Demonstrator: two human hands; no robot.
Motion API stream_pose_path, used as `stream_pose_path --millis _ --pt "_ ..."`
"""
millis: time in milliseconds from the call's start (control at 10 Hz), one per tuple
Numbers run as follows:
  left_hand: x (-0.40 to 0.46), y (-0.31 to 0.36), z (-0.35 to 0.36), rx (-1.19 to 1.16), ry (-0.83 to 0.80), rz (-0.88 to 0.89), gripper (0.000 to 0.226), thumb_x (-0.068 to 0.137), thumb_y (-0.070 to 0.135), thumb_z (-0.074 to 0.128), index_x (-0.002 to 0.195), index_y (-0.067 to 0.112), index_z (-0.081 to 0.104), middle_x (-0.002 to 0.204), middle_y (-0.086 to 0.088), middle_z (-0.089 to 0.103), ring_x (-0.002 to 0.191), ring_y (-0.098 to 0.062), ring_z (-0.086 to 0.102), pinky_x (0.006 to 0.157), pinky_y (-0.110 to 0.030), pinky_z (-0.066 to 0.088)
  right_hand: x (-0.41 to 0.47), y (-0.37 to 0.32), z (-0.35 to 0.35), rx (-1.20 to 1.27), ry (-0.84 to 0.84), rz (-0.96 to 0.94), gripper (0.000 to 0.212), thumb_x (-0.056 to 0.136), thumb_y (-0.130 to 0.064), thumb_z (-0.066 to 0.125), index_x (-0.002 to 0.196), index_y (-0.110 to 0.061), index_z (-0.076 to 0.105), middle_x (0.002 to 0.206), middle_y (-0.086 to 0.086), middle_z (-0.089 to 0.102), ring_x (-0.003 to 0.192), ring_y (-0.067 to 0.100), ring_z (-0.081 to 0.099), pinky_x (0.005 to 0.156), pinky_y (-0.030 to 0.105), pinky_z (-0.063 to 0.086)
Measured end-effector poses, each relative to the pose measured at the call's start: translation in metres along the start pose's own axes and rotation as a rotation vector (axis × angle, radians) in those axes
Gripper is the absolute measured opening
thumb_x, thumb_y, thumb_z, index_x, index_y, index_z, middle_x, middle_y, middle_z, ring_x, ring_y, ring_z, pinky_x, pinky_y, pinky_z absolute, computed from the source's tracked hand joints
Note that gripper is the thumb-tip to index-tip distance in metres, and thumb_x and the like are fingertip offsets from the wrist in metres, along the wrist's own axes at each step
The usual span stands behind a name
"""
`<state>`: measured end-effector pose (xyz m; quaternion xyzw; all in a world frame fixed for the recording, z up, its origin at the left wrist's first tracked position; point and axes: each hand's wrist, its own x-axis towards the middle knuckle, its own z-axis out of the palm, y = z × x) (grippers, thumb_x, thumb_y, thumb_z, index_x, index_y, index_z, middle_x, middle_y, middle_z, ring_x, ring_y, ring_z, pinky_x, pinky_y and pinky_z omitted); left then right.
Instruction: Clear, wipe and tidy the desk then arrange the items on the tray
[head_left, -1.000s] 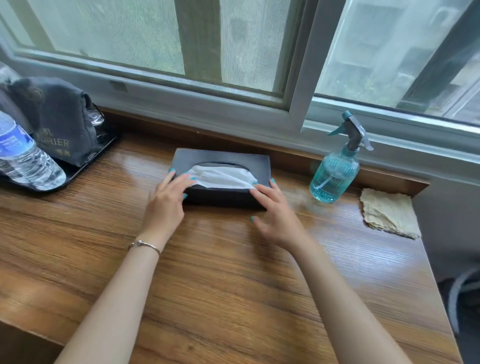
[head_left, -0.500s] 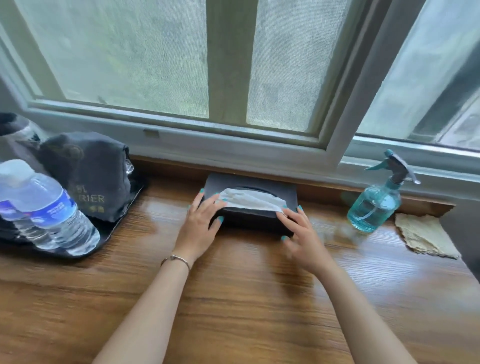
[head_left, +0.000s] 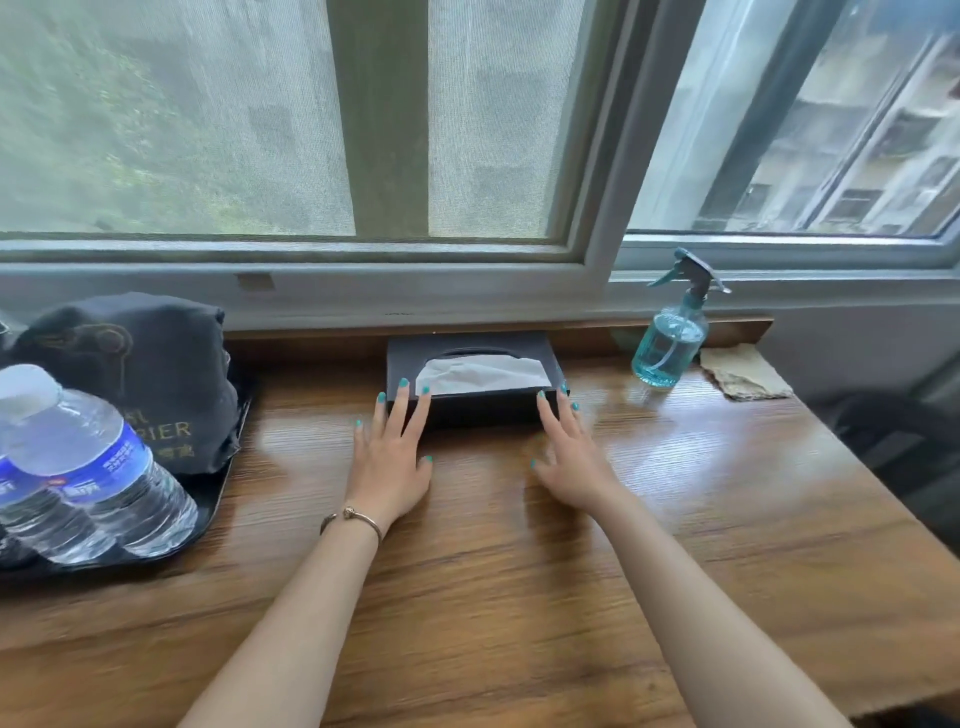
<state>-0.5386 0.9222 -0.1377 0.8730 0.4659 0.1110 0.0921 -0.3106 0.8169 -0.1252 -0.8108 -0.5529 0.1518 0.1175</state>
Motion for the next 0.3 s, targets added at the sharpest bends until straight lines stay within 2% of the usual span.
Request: stream_pose_path --millis 100,200,300 --pt "-0.012 0.005 -0.003 -0.019 -0.020 -0.013 0.081 0.093 0.026 0.051 0.154 0.031 -0.004 0.161 0.000 -0.013 0.148 -0.030 -0.005 0.118 -0.051 0.012 -0.010 -0.003 -0.005 0.063 -0.058 0.035 0.088 0.093 -0.026 0.056 0.154 -0.036 -0.008 0.162 -0.007 -0.019 0.150 0.021 -0.011 0.120 0.049 0.016" --pt "-0.019 0.009 -0.013 -0.058 0.003 -0.050 0.078 0.093 0.024 0.050 0.155 0.027 0.003 0.162 0.000 -0.003 0.149 -0.026 0.001 0.118 -0.050 0.013 -0.017 -0.005 -0.015 0.143 -0.116 0.087 0.090 0.094 -0.029 0.058 0.154 -0.033 -0.009 0.163 -0.002 -0.016 0.150 0.025 -0.013 0.121 0.049 0.010" --pt "-0.012 0.026 -0.024 -0.115 0.088 -0.128 0.070 0.094 0.032 0.047 0.154 0.020 0.012 0.161 0.001 0.011 0.149 -0.020 0.004 0.115 -0.056 0.012 -0.018 -0.011 -0.032 0.174 -0.196 0.097 0.092 0.094 -0.032 0.061 0.156 -0.025 -0.007 0.163 0.004 -0.015 0.149 0.028 -0.014 0.120 0.045 0.006"
